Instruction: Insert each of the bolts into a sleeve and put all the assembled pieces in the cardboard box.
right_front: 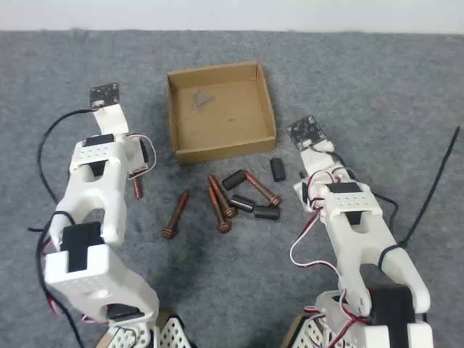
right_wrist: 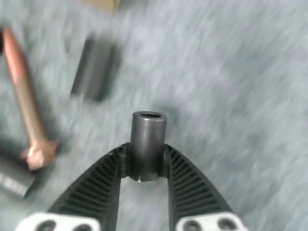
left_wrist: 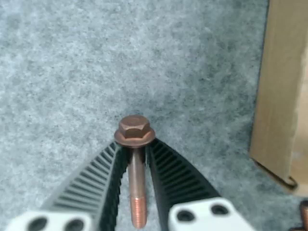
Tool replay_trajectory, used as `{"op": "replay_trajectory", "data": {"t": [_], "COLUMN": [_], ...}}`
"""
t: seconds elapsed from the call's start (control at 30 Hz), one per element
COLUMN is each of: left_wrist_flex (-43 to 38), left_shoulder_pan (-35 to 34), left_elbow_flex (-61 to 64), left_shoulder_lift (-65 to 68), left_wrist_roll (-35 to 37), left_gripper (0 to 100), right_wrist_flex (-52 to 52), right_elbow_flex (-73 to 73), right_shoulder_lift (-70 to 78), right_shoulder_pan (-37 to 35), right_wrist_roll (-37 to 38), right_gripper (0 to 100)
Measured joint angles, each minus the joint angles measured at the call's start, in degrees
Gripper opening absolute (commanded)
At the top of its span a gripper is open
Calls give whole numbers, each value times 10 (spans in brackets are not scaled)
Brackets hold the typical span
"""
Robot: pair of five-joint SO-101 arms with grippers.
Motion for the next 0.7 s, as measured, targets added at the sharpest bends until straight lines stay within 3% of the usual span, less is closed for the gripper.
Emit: {"op": "replay_trajectory", "data": {"t": [0.37, 0.7], "left_wrist_flex": [0, -28], "left_shoulder_pan": [0, 0], "left_elbow_flex": [0, 16], "left_shoulder_lift": [0, -1], "left_wrist_roll": [0, 0], "left_gripper": [11, 11], "right_wrist_flex": [-303, -578], "right_elbow_flex": [1, -48], "right_shoulder_lift": [13, 199], "right_shoulder_pan": [1, -3], "right_wrist_roll": [0, 0], "right_gripper": [7, 7]}}
